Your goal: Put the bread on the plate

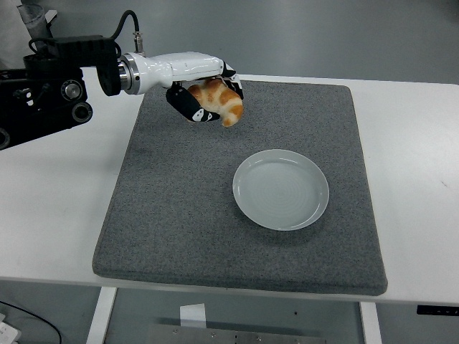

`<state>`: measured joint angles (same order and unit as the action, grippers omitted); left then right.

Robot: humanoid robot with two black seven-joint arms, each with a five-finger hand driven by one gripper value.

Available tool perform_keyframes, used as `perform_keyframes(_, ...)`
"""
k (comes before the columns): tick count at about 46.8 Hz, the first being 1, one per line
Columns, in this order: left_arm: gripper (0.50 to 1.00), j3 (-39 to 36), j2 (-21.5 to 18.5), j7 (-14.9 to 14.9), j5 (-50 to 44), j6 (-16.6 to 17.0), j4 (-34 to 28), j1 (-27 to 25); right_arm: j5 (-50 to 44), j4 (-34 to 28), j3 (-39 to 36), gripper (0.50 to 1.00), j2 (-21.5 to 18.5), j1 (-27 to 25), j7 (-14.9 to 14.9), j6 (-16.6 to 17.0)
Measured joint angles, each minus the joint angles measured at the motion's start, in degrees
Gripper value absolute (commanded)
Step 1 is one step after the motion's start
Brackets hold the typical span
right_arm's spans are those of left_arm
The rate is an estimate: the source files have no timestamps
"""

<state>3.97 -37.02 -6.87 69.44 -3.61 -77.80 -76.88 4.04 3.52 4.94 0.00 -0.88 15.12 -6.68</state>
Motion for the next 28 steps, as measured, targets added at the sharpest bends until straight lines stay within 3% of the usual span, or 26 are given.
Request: perform_keyframes(28, 0.5, -0.1, 9.3, -0.2, 0.2, 0.2, 3.2, 0.8, 0.0, 0.0, 0.0, 0.932, 0.0, 0.0, 0.0, 0.0)
